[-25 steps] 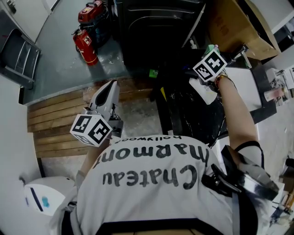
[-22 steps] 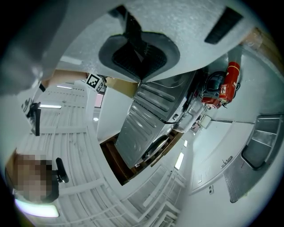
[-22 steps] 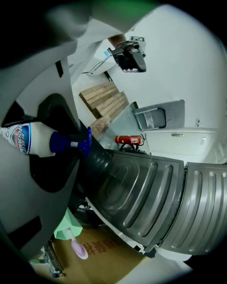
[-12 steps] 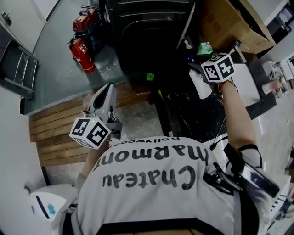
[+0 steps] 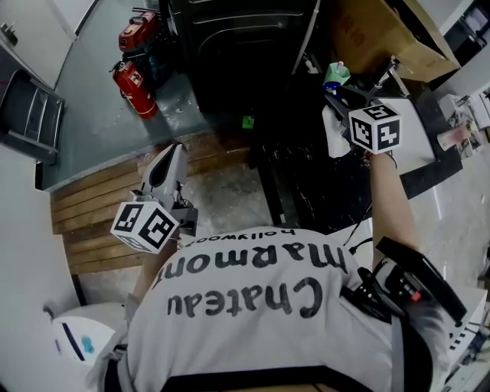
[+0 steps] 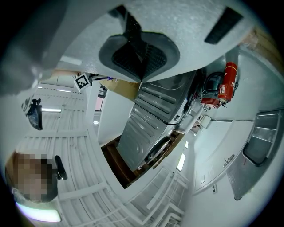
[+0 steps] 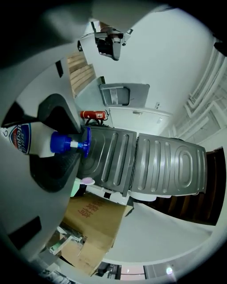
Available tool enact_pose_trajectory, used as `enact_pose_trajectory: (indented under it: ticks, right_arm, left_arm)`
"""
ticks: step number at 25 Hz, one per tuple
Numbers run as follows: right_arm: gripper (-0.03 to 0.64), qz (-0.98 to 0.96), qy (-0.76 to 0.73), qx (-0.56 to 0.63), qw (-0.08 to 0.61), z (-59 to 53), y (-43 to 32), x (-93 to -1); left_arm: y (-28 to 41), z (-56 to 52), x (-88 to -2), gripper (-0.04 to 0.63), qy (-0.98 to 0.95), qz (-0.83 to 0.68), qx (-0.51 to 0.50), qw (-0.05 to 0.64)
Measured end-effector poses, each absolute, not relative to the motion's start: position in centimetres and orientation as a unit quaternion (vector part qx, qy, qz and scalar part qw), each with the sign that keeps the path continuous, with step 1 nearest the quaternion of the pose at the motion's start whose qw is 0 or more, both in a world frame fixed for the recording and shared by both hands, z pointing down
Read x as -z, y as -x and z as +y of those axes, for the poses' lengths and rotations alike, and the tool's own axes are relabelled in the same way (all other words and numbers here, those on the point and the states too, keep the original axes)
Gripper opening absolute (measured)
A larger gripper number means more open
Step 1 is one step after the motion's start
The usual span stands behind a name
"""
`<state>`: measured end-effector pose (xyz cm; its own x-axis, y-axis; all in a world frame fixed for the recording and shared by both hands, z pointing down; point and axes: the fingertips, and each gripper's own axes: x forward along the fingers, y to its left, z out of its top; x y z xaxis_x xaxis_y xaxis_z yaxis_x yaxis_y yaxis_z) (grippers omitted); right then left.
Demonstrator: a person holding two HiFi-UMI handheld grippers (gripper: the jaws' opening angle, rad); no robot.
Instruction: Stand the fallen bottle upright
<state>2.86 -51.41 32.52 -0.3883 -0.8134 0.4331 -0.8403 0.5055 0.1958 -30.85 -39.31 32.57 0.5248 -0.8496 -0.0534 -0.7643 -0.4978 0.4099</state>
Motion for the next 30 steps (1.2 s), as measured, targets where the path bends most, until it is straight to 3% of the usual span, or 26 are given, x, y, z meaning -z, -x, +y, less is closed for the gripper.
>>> enact_pose_trajectory:
  ticks: [10, 16, 30]
  right_arm:
    - [0.127, -0.833, -0.536, -0.018, 0.136, -49.6, -6.8, -30.8]
    - [0.129, -0.845, -0.528, 0.003, 0.083, -45.6, -10.5, -29.7]
    - [0.129, -0.869, -0.488, -0.010, 0.083, -45.4, -8.5, -30.1]
  left_arm:
    - [28.1, -37.4, -31.6, 0.014, -0.847, -0.493, 0.113, 0.161]
    - [22.3, -33.4, -29.8, 0.014, -0.841, -0.510, 0.117, 0.137]
    - [21.3, -30.4, -29.4, 0.014, -0.820, -0.544, 0.119, 0.137]
